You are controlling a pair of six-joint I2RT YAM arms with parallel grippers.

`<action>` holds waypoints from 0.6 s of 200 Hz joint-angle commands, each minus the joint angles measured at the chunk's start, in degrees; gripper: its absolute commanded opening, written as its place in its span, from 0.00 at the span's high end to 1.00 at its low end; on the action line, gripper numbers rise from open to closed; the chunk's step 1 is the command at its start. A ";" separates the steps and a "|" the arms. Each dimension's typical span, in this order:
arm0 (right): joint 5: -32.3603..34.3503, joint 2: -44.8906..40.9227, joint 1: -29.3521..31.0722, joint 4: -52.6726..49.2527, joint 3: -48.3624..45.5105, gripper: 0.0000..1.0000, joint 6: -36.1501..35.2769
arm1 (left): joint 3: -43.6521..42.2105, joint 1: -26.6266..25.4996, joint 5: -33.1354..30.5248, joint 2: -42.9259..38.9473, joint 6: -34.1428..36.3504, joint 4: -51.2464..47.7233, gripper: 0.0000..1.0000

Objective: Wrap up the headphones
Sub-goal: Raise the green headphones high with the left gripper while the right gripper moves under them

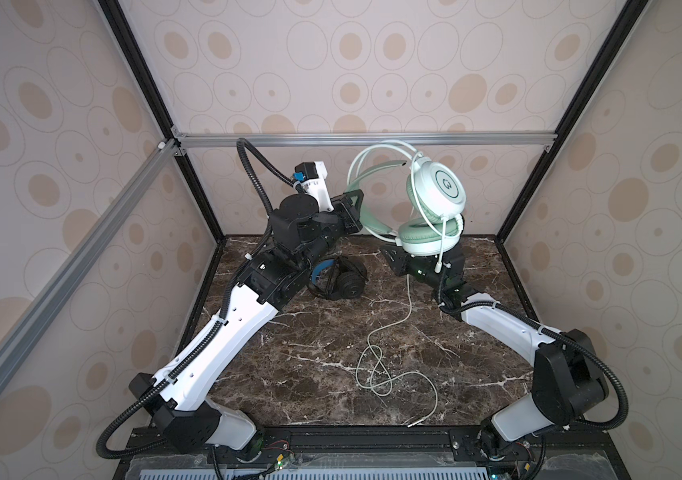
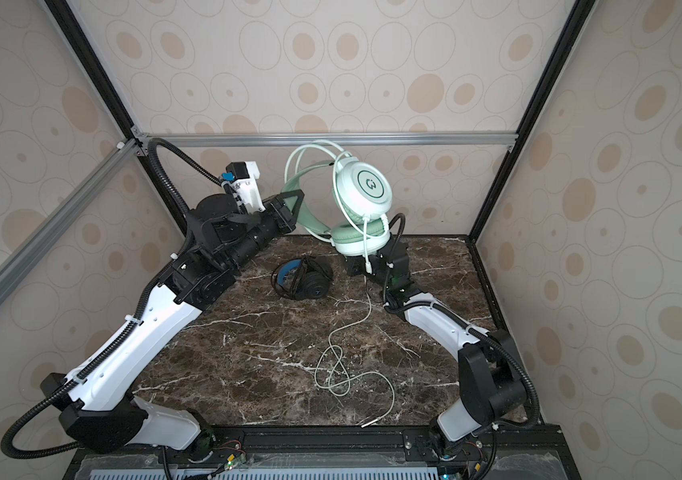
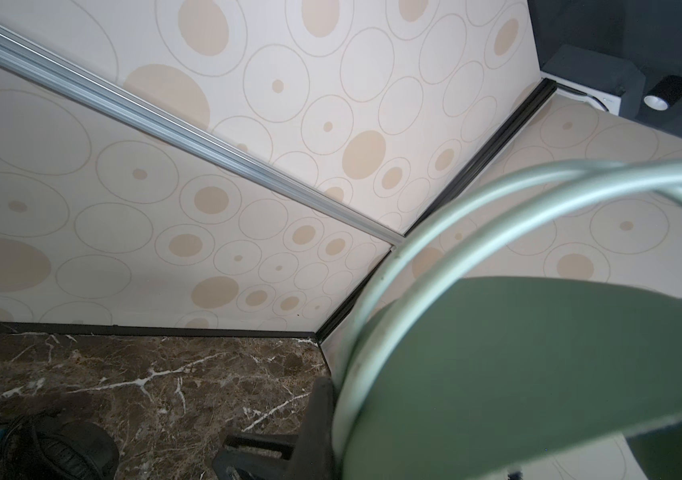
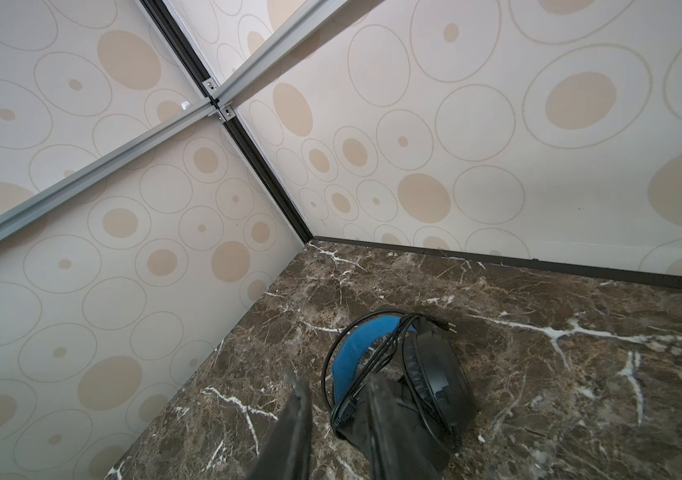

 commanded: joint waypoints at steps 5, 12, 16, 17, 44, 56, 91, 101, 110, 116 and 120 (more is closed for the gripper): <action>0.36 0.16 0.81 0.18 -1.87 0.78 0.65 | 2.35 1.45 -3.15 -0.89 -5.77 8.71 1.00; 0.62 -0.14 1.01 -0.45 -2.04 0.79 0.23 | 2.13 1.66 -3.85 -0.93 -6.15 8.94 1.00; 0.81 -0.35 1.13 -0.98 -2.10 0.81 0.03 | 2.01 1.86 -4.31 -1.02 -6.33 9.04 1.00; 0.87 -0.46 1.15 -1.10 -2.12 0.81 -0.04 | 1.98 1.90 -4.45 -1.01 -6.41 9.06 1.00; 2.22 -2.31 2.18 -5.07 -2.23 0.94 -2.52 | 1.55 2.48 -8.21 -0.69 -8.03 9.37 1.00; 3.67 -3.38 3.07 -7.56 -2.04 0.99 -4.12 | 1.77 2.73 -9.79 -0.28 -9.15 9.29 1.00; 13.01 -6.55 8.49 -19.95 0.69 1.00 -13.31 | 2.99 3.24 -15.40 1.71 -10.52 8.13 1.00; 15.29 -7.85 9.95 -22.89 1.25 1.00 -16.03 | 2.94 3.41 -17.07 2.15 -10.73 7.85 1.00; 17.08 -9.41 11.31 -25.16 1.30 1.00 -17.87 | 2.83 3.51 -18.14 2.53 -10.54 7.81 1.00; 18.40 -10.34 12.26 -26.52 1.45 1.00 -19.19 | 2.71 3.71 -19.13 2.78 -10.70 7.47 1.00; 19.35 -11.00 12.89 -27.66 1.62 1.00 -20.10 | 2.49 3.78 -19.75 2.88 -11.01 7.26 1.00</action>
